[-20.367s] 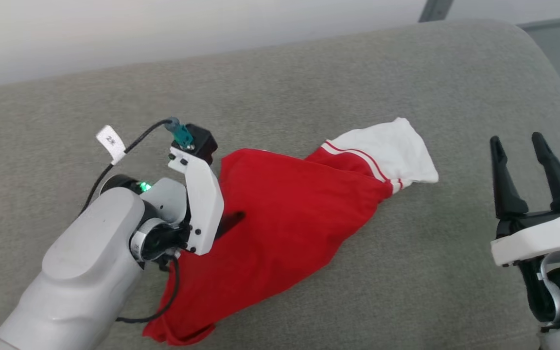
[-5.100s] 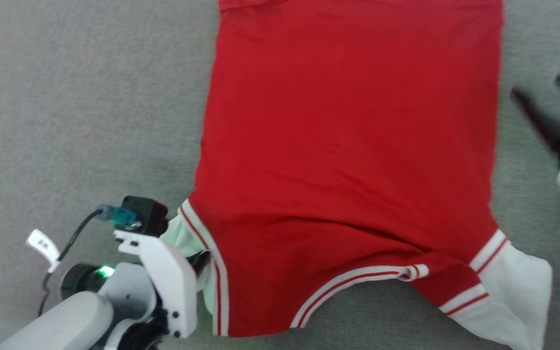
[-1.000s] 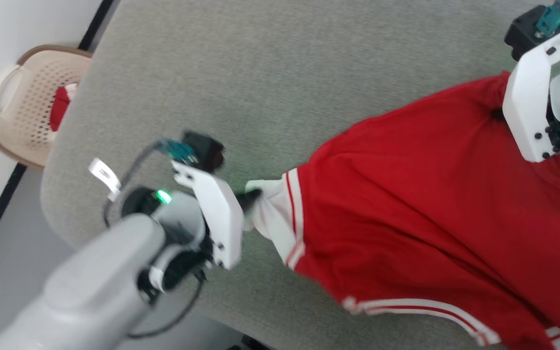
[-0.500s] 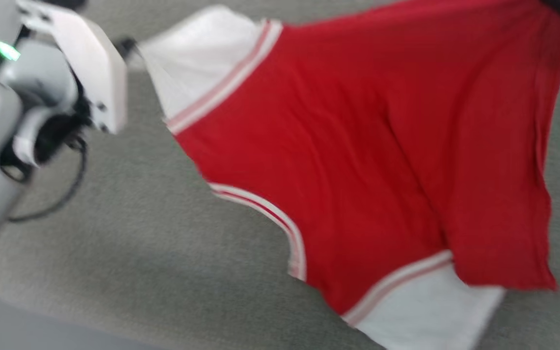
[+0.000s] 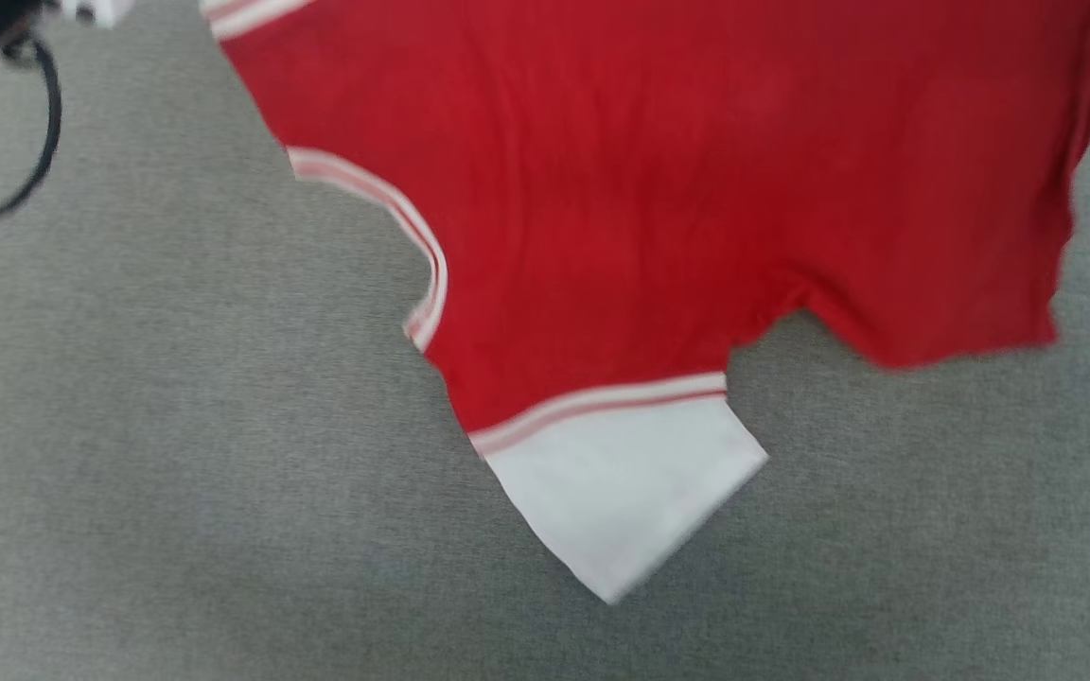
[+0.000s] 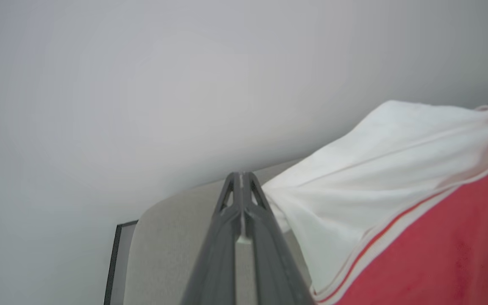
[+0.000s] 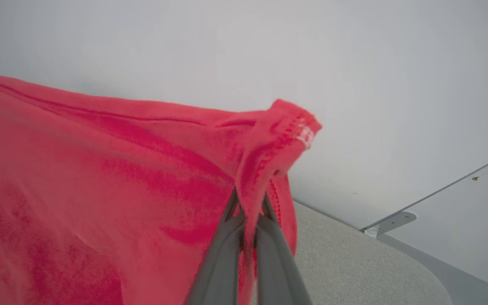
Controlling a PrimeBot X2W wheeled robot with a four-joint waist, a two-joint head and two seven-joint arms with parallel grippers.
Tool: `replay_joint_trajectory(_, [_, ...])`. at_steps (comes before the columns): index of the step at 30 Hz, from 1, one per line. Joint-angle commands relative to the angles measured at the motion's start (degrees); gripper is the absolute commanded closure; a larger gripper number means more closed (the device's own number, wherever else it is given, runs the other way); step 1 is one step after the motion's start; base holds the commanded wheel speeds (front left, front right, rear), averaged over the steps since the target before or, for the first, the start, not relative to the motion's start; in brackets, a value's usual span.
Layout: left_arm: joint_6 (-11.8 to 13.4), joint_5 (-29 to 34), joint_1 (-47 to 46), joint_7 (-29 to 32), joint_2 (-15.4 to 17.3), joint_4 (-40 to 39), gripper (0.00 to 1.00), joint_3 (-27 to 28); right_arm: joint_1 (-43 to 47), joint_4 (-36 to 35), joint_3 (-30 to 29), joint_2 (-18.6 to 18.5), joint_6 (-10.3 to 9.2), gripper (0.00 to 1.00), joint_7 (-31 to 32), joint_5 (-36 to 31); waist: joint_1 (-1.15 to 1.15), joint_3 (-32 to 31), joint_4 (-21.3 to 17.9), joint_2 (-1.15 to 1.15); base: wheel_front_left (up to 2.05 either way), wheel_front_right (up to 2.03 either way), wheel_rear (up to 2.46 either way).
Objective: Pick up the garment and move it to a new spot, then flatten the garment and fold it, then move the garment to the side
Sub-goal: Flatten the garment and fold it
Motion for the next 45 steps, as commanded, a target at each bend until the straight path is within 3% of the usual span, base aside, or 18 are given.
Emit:
replay_joint_trajectory(1, [-0.2, 0.8, -1.8, -1.2, -0.8, 1.4, 1.0, 0.3, -1.3, 0.7, -0.5, 0.8, -0.11, 1.0, -0.8, -1.4, 0.0, 0.6, -0.7, 0.0, 0.0, 0.0, 0.0])
replay_joint_trajectory(6, [-0.1, 7.0, -10.8, -12.5, -5.4, 9.4, 1.0, 1.1, -7.3, 6.1, -2.3, 5.7, -0.11, 1.0, -9.1, -8.3, 0.0, 4.2, -2.2, 0.0, 0.0, 0.0, 0.0])
replay_joint_trajectory(13, [3.8, 16.9, -22.6, -39.4, -10.3, 19.6, 1.0, 3.1, -15.5, 15.4, -4.3, 10.3, -0.11, 1.0, -32.3, -21.8, 0.0, 6.9, -2.2, 0.0, 0.0, 0.0, 0.0])
replay_joint_trajectory(16, [1.6, 17.2, -23.2, -45.2, -11.8, 22.9, 1.0, 2.9, -15.9, 19.7, -4.9, 12.3, -0.11, 1.0, -37.4, -24.4, 0.0, 6.6, -1.8, 0.0, 0.0, 0.0, 0.0])
replay_joint_trajectory(18, [-3.2, 16.6, -20.6, -44.0, -12.0, 26.1, 1.0, 0.6, -13.1, 23.2, -1.1, 13.7, -0.08, 1.0, -36.4, -23.3, 0.0, 5.9, -1.5, 0.0, 0.0, 0.0, 0.0])
replay_joint_trajectory(23, [-10.8, 11.9, -12.9, -36.0, -11.4, 29.3, 1.0, -1.6, -6.9, 23.9, 7.0, 11.3, -0.09, 1.0, -31.0, -16.6, 0.0, 4.9, -0.4, 0.0, 0.0, 0.0, 0.0])
replay_joint_trajectory(27, [-13.4, 6.4, -4.3, -27.4, -10.6, 27.5, 1.0, -2.9, -0.9, 20.9, 10.5, 8.5, -0.08, 1.0, -26.7, -10.0, 0.0, 4.0, 0.6, 0.0, 0.0, 0.0, 0.0])
replay_joint_trajectory(32, [-13.9, -0.8, 7.6, -16.3, -7.8, 19.9, 1.0, -4.3, 7.5, 14.9, 11.5, 5.2, -0.08, 1.0, -21.6, -3.1, 0.0, 2.6, 1.5, 0.0, 0.0, 0.0, 0.0])
replay_joint_trajectory(34, [-13.4, -2.7, 9.6, -14.6, -7.0, 17.8, 1.0, -3.9, 9.3, 13.1, 12.2, 4.5, -0.08, 1.0, -20.5, -2.0, 0.0, 2.4, 1.6, 0.0, 0.0, 0.0, 0.0])
replay_joint_trajectory(37, [-10.4, -5.7, 16.8, -10.0, -4.0, 10.3, 1.0, -4.2, 14.4, 7.9, 12.1, 1.6, -0.08, 1.0, -18.0, 0.0, 0.0, 1.8, 1.7, 0.0, 0.0, 0.0, 0.0])
replay_joint_trajectory(45, [3.7, -11.9, 35.1, -1.6, 5.8, -15.5, 1.0, -5.1, 31.8, -5.7, 8.1, -3.2, -0.08, 1.0, -12.3, 3.4, 0.0, -0.1, 2.2, 0.0, 0.0, 0.0, 0.0])
